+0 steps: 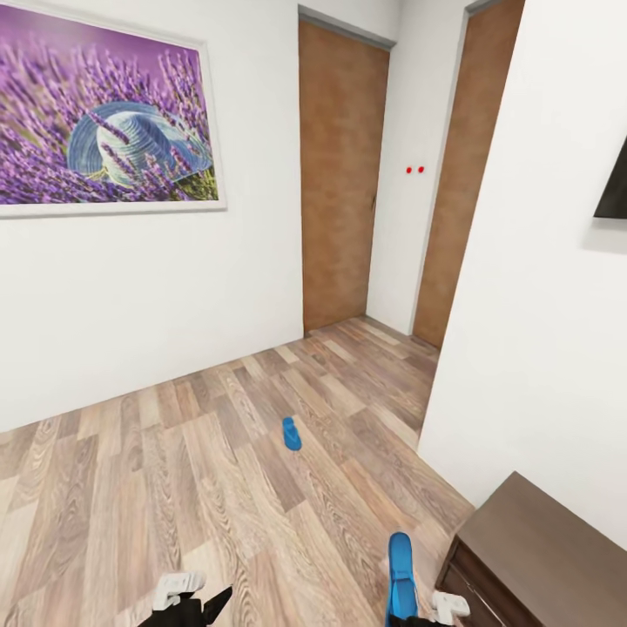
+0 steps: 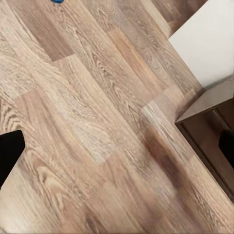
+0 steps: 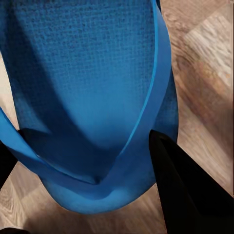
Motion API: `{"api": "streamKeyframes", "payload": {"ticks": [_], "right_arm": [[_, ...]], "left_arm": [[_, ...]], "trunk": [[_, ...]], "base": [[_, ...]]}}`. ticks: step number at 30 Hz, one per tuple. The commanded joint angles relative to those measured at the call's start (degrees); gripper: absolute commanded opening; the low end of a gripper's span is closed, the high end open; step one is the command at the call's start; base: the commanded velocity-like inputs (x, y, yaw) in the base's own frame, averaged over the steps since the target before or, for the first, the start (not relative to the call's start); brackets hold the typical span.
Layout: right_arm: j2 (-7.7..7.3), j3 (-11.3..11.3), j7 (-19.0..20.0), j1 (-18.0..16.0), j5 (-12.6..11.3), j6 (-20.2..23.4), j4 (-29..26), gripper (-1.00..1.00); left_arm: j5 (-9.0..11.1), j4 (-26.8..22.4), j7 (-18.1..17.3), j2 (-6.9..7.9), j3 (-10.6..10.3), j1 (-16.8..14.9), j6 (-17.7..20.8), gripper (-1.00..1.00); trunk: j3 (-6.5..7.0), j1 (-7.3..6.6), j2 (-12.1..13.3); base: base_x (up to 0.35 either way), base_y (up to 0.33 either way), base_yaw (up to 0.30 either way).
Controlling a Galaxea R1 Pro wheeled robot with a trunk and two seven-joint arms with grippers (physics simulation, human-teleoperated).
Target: In the bedroom, move the book from the bed onto either nightstand, and place the two sandals side by side next to the bed.
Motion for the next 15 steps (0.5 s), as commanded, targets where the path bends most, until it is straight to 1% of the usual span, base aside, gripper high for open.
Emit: {"api": "streamKeyframes", "payload": {"ticks": [1,15], "right_arm": [[0.04,-0.5,0.4,0.0,0.3,0.4,-0.1,-1.00],[0.00,-0.5,0.4,0.0,0.4,0.4,-0.1,-1.00]], "left_arm": [[0.6,-0.1,-0.1,0.03,0.1,0.0,0.5,1.00],[0.6,-0.1,-0.1,0.04,0.2,0.0,0.5,1.00]], "trunk": [[-0.05,0.03,0.0],[-0.05,0.03,0.0]], "base": [[0.319,-0.078,0.000],[0.319,-0.010,0.000]]}}
